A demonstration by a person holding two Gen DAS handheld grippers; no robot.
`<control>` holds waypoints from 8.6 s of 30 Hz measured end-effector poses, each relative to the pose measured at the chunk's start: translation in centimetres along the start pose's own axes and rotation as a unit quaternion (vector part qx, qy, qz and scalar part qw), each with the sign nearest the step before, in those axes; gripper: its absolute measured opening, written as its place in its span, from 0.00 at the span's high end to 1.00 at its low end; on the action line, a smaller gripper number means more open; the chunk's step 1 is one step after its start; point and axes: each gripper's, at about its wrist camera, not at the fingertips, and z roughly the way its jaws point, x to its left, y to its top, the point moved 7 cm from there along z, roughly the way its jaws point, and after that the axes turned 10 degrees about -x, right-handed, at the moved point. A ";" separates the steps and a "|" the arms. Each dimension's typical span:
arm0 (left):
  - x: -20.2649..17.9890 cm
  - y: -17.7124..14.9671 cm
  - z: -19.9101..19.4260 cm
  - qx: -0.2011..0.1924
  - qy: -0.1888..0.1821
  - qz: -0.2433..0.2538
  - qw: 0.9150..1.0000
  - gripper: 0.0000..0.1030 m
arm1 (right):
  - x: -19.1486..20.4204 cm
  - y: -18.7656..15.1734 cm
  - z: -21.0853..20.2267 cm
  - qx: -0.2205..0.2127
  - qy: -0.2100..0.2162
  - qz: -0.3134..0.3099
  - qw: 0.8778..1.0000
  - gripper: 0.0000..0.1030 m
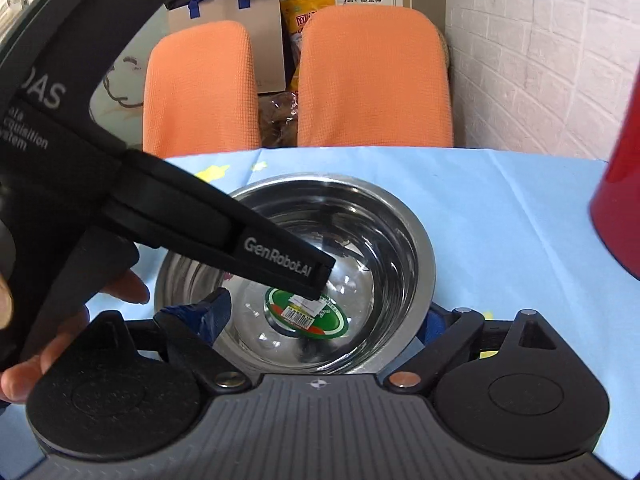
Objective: Organize plates and bowls
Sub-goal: 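Carry the steel bowl and lower it onto the plate stack, then open the left tool and move it to the white bowl rim, then grasp the white bowl rim with the left tool, then carry the white bowl and lower it into the steel bowl, then open the left tool and move it to the blue bowl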
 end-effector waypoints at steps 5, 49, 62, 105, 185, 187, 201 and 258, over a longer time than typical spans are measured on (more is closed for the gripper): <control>-1.3 -2.7 -3.0 0.006 0.005 -0.002 1.000 0.44 | 0.8 -1.6 -2.6 0.011 0.010 0.018 1.000 0.19; 1.2 -17.5 -20.6 -0.066 0.018 -0.042 0.997 0.33 | 10.9 -10.2 -17.0 -0.009 0.046 0.097 0.994 0.18; 3.5 -16.3 -24.1 -0.103 0.042 -0.054 0.992 0.33 | 8.9 -7.6 -18.6 -0.044 0.043 0.095 0.994 0.18; 16.7 -1.1 -5.3 -0.004 -0.005 0.019 1.000 0.32 | 14.6 0.2 4.3 0.082 0.148 -0.089 0.982 0.18; -0.8 -17.5 -20.4 -0.070 -0.055 0.010 0.996 0.33 | 17.4 -11.4 -17.3 -0.021 0.051 -0.101 0.993 0.18; -0.6 -17.5 -20.5 -0.072 -0.054 0.009 0.996 0.33 | 17.2 -11.1 -17.9 -0.031 0.045 -0.109 0.993 0.18; 0.0 -16.5 -22.2 -0.093 -0.031 0.003 0.995 0.30 | 12.0 -10.5 -21.4 -0.073 -0.005 -0.058 0.996 0.18; 27.7 -7.4 -15.9 -0.101 0.081 -0.191 0.973 0.29 | 27.0 0.9 4.9 0.067 0.168 -0.174 0.968 0.18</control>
